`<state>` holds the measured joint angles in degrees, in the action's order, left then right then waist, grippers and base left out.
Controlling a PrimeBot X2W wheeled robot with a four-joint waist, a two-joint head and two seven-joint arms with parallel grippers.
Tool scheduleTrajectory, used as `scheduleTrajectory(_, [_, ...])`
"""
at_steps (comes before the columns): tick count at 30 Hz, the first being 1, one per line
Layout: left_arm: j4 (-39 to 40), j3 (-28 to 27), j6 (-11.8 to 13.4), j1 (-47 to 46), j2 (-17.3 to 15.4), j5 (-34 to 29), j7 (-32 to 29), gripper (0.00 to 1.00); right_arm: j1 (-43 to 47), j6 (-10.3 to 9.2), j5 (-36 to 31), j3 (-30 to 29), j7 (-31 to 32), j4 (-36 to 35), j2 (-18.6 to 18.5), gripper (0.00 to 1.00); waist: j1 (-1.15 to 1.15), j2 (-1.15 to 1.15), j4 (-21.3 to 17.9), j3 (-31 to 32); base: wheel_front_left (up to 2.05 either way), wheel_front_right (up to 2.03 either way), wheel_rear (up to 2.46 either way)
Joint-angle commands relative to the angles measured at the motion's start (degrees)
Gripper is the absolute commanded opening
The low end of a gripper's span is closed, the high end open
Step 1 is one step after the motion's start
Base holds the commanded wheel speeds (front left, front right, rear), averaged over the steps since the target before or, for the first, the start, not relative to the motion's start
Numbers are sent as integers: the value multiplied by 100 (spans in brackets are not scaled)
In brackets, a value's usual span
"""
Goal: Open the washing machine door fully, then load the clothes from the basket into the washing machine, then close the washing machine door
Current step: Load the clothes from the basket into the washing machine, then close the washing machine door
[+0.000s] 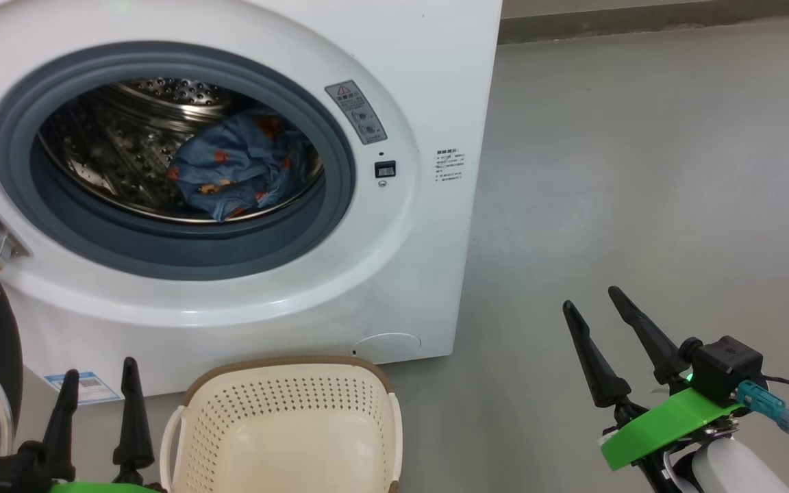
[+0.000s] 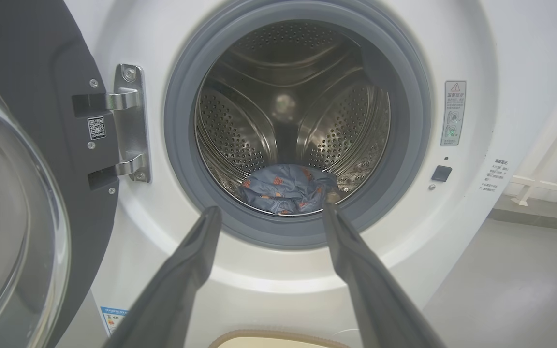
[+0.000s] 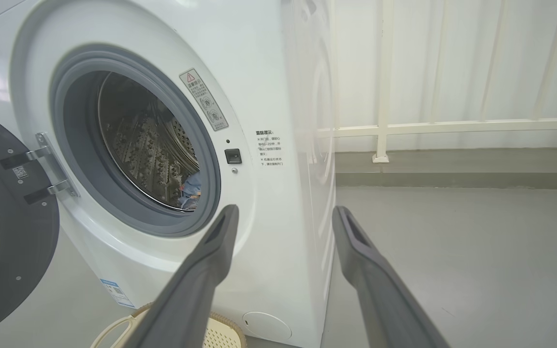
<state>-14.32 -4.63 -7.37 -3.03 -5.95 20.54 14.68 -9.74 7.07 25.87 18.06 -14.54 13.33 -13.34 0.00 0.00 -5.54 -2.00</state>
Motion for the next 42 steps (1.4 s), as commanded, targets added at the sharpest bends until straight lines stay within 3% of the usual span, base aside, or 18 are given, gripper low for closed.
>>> scheduleTrajectory(1, [174, -178, -12, -36, -67, -75, 31, 100, 12, 42, 90, 45, -46, -149, -91, 100, 0, 0, 1, 0, 0, 0, 0])
scheduleTrajectory(42, [232, 74, -12, -22, -300, 114, 32, 100, -20, 42, 96, 54, -46, -148, -103, 100, 0, 0, -46, 11, 0, 0, 0])
